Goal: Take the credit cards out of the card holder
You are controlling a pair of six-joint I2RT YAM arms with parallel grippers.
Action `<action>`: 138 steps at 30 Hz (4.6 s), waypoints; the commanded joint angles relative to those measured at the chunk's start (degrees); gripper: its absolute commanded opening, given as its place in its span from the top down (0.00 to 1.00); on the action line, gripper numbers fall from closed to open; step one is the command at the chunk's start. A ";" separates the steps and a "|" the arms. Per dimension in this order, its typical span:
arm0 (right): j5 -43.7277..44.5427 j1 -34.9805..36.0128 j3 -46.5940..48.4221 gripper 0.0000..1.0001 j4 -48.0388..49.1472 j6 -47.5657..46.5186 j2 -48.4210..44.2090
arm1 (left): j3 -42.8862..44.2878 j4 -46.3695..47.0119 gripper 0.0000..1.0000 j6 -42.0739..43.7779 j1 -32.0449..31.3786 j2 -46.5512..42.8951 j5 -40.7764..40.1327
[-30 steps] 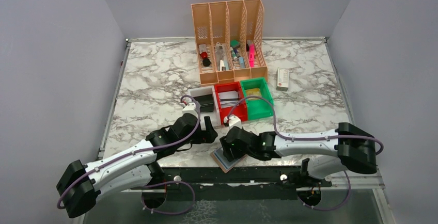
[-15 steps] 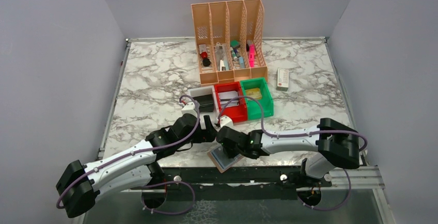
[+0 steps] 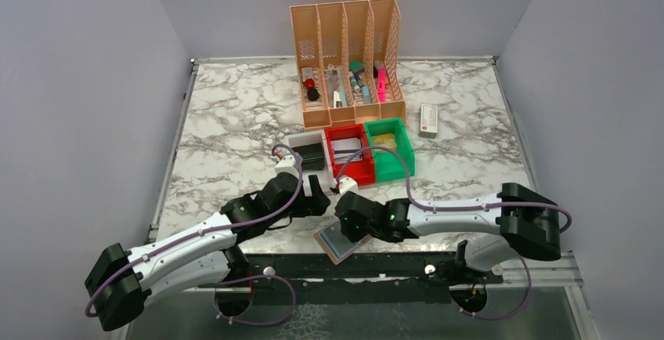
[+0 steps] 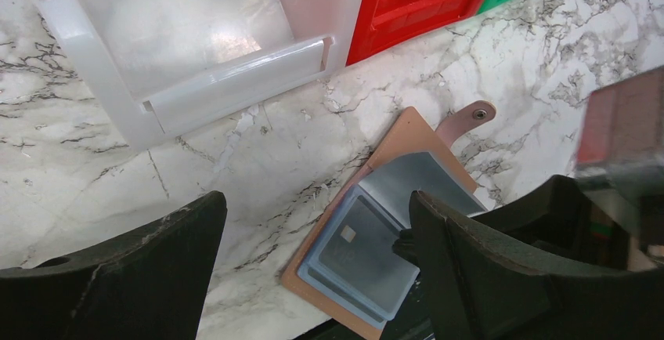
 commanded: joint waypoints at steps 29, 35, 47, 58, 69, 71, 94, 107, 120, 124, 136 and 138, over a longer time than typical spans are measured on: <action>8.69 9.03 3.84 0.45 -11.85 4.91 10.51 | -0.38 0.42 0.10 -0.11 -0.30 -1.86 -2.62; 11.42 9.24 4.16 0.72 -12.67 7.19 10.37 | -0.55 -0.01 0.10 -0.02 -0.27 -2.09 -2.94; 7.39 9.17 1.18 0.97 -4.20 5.96 6.05 | -0.57 0.09 0.10 -0.18 -0.27 -1.71 -2.72; 4.91 9.12 -1.34 0.61 0.80 3.36 -2.10 | -0.93 -0.18 0.10 -0.61 -0.27 -2.81 -3.15; 5.93 11.64 2.01 0.27 1.01 -0.38 1.80 | -1.17 -7.77 0.10 -6.43 -0.27 -7.96 -13.57; 9.44 12.69 4.36 0.25 -2.28 0.30 5.30 | -1.20 -8.16 0.10 -6.59 -0.27 -8.80 -13.76; -3.63 7.27 -3.62 0.40 10.29 2.35 3.44 | -1.92 -8.37 0.10 -5.74 -0.28 -9.67 -11.57; -4.08 4.79 -4.25 0.23 9.28 3.36 3.28 | -2.62 -8.36 0.09 -5.82 -0.28 -10.65 -11.58; 0.84 4.12 -2.30 0.19 3.26 4.79 6.17 | -2.34 -8.15 0.09 -5.82 -0.27 -9.43 -11.41; 0.34 3.49 -3.55 0.17 3.83 6.27 5.14 | -2.24 -7.99 0.09 -5.99 -0.33 -9.12 -11.53; -11.70 -2.76 -11.48 0.21 14.34 7.40 -3.11 | -2.00 -6.05 0.09 -5.58 -0.30 -6.85 -10.52; -11.57 -2.70 -10.84 0.19 13.37 6.28 -2.56 | -2.03 -6.11 0.10 -5.43 -0.27 -6.94 -10.25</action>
